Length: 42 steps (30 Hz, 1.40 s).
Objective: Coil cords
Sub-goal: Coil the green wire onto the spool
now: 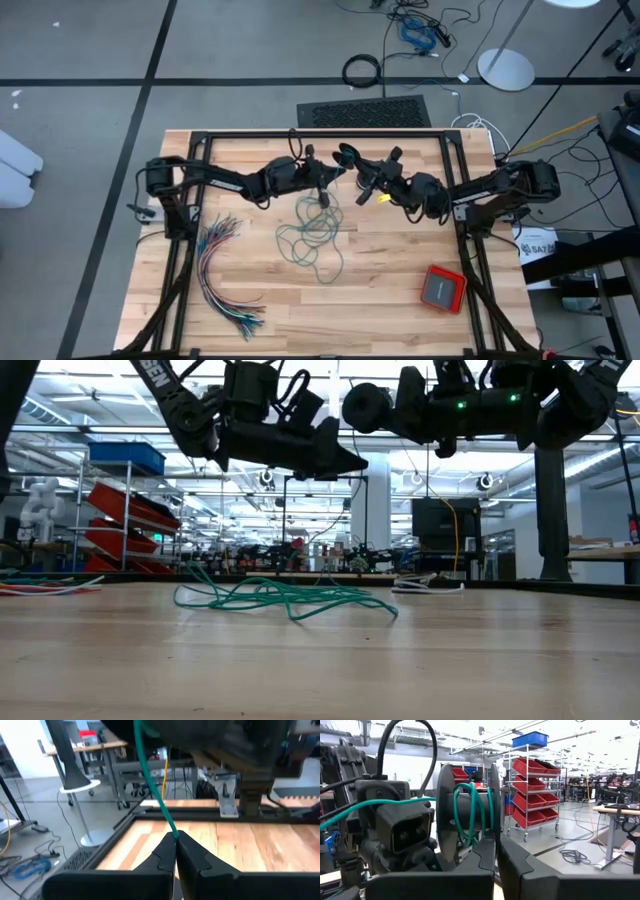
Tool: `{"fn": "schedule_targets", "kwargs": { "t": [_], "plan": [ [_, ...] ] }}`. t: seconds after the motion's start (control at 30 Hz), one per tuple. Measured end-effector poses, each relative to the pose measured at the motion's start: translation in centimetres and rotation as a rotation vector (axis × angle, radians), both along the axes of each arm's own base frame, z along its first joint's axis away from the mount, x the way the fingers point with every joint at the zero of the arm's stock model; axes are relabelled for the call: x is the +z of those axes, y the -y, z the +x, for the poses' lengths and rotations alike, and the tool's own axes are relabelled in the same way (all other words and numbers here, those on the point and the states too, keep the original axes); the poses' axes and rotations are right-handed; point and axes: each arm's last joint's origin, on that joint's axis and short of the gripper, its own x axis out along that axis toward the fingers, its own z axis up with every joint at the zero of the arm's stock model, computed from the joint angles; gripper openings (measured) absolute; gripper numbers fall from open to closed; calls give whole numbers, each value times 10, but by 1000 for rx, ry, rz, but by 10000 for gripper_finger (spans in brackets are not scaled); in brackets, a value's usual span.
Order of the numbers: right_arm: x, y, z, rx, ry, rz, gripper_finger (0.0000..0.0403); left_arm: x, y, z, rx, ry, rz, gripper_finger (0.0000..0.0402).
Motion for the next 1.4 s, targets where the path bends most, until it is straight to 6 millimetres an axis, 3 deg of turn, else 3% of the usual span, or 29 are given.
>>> {"fn": "schedule_targets", "kwargs": {
  "t": [0.33,0.93,1.23,1.4],
  "plan": [
    [3,0,-2,1,17,-2,0,-14,0,6,-2,13,-23,11],
    [5,2,-2,15,43,2,0,-11,2,6,15,40,-17,12],
    [5,2,-2,16,43,2,0,-13,-2,6,68,24,-73,81],
    [5,2,-2,14,39,-2,0,-15,-2,6,83,1,-77,83]
  ]
}}
